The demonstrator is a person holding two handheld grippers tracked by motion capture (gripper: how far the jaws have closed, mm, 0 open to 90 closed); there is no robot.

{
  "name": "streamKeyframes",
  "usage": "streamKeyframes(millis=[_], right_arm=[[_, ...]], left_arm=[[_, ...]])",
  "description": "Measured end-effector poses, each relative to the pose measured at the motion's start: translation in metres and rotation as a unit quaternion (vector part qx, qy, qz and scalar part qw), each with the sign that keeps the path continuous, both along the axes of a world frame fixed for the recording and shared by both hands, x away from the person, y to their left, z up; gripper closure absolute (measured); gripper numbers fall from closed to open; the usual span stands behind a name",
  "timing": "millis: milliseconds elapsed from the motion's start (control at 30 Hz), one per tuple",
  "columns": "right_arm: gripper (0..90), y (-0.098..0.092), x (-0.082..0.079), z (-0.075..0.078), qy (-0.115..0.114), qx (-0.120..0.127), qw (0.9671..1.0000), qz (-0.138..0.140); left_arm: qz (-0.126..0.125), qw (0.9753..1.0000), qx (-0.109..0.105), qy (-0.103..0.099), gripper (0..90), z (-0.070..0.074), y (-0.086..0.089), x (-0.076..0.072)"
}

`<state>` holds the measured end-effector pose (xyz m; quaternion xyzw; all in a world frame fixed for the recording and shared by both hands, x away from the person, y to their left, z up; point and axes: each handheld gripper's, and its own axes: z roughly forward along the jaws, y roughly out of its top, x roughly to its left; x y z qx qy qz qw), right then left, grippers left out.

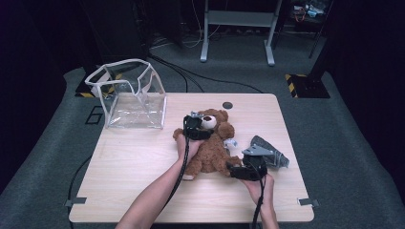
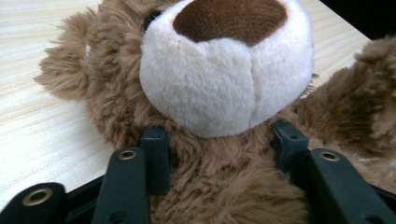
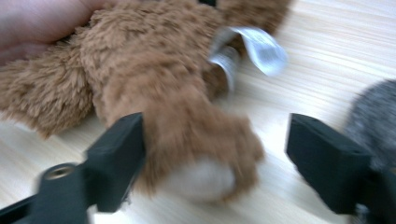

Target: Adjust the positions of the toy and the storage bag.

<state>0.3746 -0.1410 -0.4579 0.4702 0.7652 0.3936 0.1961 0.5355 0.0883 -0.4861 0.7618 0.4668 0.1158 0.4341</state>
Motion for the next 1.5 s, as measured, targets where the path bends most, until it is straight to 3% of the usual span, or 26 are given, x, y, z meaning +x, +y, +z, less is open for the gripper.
streamKeyframes(millis=[133, 300, 500, 767, 933, 1267, 1500], right_arm=[[7.6, -0.022, -0.012, -0.014, 0.002, 0.003, 0.9997, -0.023], [0.4, -0.034, -0.023, -0.043, 0.013, -0.047, 0.9979, -0.042], [0.0, -0.036, -0.027, -0.058, 0.018, -0.068, 0.9962, -0.051], [0.0, -0.039, -0.026, -0.07, 0.022, -0.078, 0.9953, -0.054], [0.0, -0.039, -0.027, -0.071, 0.022, -0.071, 0.9955, -0.059], [0.0, -0.042, -0.025, -0.073, 0.03, -0.06, 0.9961, -0.057], [0.0, -0.042, -0.025, -0.073, 0.03, -0.06, 0.9961, -0.058]], left_arm=[[0.007, 0.9999, -0.011, -0.009, 54.2, 0.0, 0.004, -0.003], [0.003, 0.9997, -0.014, -0.018, 55.3, 0.002, 0.008, -0.004], [0.009, 0.9993, -0.025, -0.027, 56.3, 0.005, 0.014, -0.009], [0.009, 0.998, -0.037, -0.049, 57.5, 0.011, 0.019, -0.017], [0.004, 0.9965, -0.046, -0.069, 57.6, 0.017, 0.021, -0.023], [-0.004, 0.9909, -0.052, -0.124, 58.1, 0.033, 0.032, -0.036], [-0.008, 0.9875, -0.058, -0.146, 58.0, 0.043, 0.04, -0.044]])
